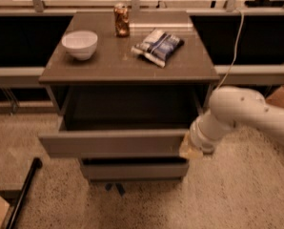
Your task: Close top drawer
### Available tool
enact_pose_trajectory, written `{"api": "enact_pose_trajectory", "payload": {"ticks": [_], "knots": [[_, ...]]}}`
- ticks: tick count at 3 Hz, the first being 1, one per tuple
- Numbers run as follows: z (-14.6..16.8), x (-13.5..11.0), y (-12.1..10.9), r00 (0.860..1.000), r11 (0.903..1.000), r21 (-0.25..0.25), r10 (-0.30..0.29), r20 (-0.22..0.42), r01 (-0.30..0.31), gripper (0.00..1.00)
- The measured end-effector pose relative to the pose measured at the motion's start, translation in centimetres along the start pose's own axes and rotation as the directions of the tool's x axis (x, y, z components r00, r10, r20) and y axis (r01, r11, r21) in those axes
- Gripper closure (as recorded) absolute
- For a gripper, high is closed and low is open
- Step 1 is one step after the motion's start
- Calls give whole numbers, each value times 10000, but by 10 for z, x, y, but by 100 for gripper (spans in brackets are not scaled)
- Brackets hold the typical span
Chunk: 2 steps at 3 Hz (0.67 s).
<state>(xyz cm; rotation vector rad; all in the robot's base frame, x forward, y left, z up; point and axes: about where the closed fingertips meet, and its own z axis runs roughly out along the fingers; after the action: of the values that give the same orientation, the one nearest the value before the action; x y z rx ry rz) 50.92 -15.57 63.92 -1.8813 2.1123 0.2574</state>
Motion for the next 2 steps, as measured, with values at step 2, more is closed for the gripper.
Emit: {"api": "enact_pose_trajectory", "payload": {"ticks": [2], "knots": [[4, -1, -23, 9998, 9977, 660, -135, -127, 143, 100]]}}
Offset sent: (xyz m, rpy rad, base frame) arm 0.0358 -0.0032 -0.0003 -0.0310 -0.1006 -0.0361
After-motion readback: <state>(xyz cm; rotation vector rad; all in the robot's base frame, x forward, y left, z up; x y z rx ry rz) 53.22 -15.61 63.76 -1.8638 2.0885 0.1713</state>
